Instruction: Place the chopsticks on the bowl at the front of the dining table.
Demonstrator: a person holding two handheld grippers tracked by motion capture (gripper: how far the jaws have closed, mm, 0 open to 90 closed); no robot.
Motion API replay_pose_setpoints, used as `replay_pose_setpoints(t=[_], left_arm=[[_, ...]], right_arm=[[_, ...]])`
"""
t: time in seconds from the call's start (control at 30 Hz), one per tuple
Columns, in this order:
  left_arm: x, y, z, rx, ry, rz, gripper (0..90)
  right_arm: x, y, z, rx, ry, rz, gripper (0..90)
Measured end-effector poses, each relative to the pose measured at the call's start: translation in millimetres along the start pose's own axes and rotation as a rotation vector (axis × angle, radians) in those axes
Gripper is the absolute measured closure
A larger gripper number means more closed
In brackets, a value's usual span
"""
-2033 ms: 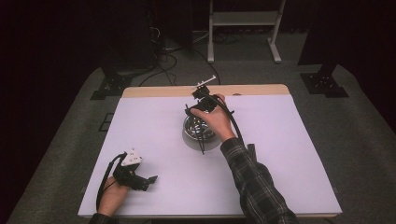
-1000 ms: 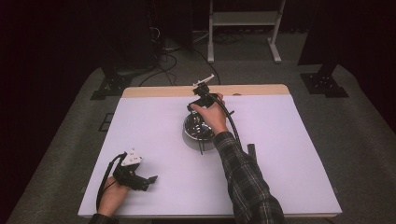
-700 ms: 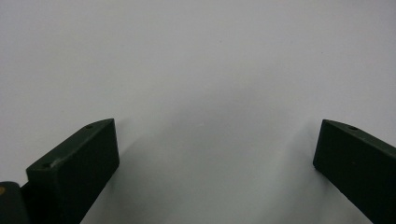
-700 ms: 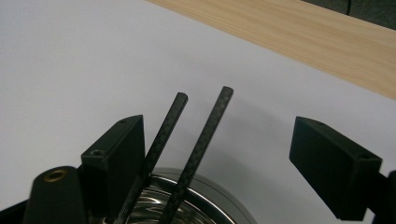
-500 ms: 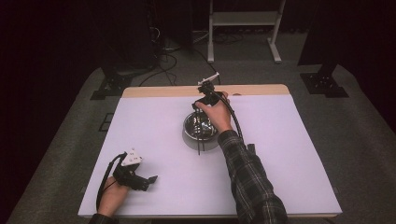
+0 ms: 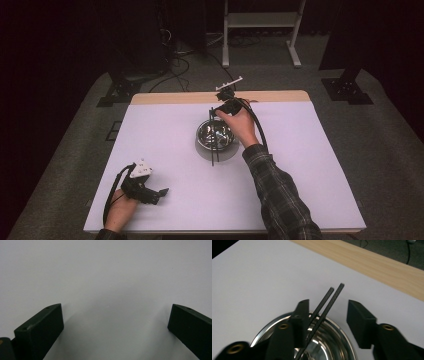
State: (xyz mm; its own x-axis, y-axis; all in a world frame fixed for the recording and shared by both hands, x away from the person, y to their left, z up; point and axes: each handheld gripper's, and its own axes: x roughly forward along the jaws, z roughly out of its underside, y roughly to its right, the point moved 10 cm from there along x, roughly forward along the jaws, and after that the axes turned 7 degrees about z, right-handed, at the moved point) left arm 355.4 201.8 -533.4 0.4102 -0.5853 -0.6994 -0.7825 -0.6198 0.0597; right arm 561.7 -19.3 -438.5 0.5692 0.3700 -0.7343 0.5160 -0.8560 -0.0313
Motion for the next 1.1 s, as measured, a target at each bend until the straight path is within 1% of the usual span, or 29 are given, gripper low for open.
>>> replay_pose_setpoints(t=[0.1, 0.13, 0.2, 0.27, 0.3, 0.37, 0.43, 0.63, 0.73, 0.87, 1.07, 1.1], left_arm=[[0.1, 0.1, -0.1, -0.001, 0.001, 0.000, 0.0], [-0.1, 0.1, 0.1, 0.000, -0.001, 0.002, 0.0], [0.0, 0.1, 0.1, -0.001, -0.001, 0.002, 0.0], [0.0, 0.1, 0.1, 0.000, -0.001, 0.002, 0.0], [0.0, 0.1, 0.0, -0.001, -0.001, 0.001, 0.0], [0.1, 0.0, 0.0, -0.001, 0.000, 0.001, 0.0], [0.2, 0.0, -0.1, -0.001, 0.001, 0.001, 0.0], [0.1, 0.0, 0.1, 0.001, -0.001, 0.001, 0.0], [0.1, 0.0, 0.0, 0.000, 0.000, 0.001, 0.0], [0.1, 0.0, 0.0, 0.000, 0.000, 0.000, 0.0], [0.1, 0.0, -0.1, -0.001, 0.001, 0.000, 0.0], [0.1, 0.0, -0.1, -0.001, 0.001, 0.000, 0.0]], right_arm=[[-7.7, -1.8, 10.4, -0.018, -0.005, -0.026, 72.0], [-11.2, -1.6, 15.1, -0.034, -0.004, -0.031, 76.7], [-17.1, -2.9, 22.6, -0.043, 0.002, -0.050, 84.0], [-21.4, -4.0, 29.8, -0.054, 0.002, -0.070, 89.8], [-23.7, -5.3, 33.5, -0.059, 0.005, -0.083, 90.0], [-27.3, -6.3, 41.2, -0.081, 0.003, -0.086, 90.0], [-30.3, -8.4, 47.6, -0.091, 0.006, -0.098, 90.0], [-34.8, -13.2, 64.2, -0.107, 0.002, -0.116, 90.0], [-33.6, -15.6, 68.5, -0.108, 0.002, -0.124, 90.0], [-27.6, -21.3, 73.1, -0.111, -0.010, -0.137, 89.9], [-19.0, -26.8, 75.2, -0.122, -0.021, -0.139, 89.9], [-18.2, -27.4, 75.0, -0.116, -0.023, -0.136, 89.9]])
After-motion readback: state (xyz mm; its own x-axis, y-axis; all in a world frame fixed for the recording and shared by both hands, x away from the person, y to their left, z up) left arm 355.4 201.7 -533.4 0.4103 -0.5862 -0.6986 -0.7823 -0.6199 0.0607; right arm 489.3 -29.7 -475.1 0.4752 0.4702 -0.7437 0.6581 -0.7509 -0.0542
